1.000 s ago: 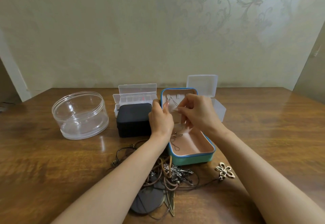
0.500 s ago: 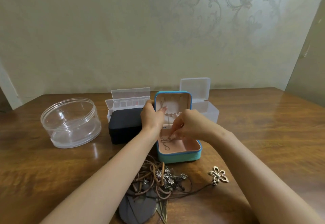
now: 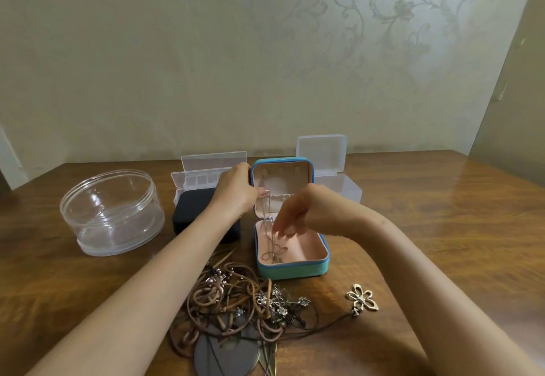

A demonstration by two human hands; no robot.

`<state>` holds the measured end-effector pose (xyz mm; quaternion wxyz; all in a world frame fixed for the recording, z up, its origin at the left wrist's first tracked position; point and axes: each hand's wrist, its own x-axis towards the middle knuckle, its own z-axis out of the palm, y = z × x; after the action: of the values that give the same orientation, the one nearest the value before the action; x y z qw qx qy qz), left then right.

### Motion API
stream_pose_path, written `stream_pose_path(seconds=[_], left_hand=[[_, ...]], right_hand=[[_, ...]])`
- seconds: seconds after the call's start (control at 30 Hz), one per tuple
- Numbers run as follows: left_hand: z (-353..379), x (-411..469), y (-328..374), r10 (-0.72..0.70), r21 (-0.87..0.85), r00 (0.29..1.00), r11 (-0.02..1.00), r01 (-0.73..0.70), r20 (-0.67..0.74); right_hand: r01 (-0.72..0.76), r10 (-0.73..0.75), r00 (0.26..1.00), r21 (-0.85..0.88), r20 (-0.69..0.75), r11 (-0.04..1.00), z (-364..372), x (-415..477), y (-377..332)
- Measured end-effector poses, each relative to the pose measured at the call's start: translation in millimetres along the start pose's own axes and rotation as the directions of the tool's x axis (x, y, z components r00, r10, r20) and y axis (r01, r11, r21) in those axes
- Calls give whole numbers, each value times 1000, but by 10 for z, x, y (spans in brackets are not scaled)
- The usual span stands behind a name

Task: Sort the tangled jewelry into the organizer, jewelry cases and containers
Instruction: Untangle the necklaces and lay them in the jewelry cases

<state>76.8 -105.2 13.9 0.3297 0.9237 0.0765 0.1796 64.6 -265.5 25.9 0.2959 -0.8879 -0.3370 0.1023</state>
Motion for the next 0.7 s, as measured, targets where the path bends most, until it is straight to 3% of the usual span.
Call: stream_pose_path(seconds=[0.1, 0.23, 0.4, 0.53, 0.7], left_hand=[[-8, 5, -19, -5, -52, 997, 999, 1, -73], [-6, 34, -31, -43, -75, 996, 997, 37, -80], [-53, 5, -69, -28, -51, 999, 998, 26, -25], [-115, -102, -132, 29, -35, 1000, 999, -29, 7], [-157, -313, -205, 142, -5, 985, 990, -143, -102]], right_hand=[[36, -35, 999, -117, 17, 992, -59, -33, -23], [-16, 79, 970, -268, 228, 963, 30, -47, -32], [-17, 76, 989, -415, 126, 910, 26, 3, 1], [-28, 96, 984, -398, 152, 917, 12, -12, 9], [-24, 83, 988, -398, 130, 917, -20, -52, -33]])
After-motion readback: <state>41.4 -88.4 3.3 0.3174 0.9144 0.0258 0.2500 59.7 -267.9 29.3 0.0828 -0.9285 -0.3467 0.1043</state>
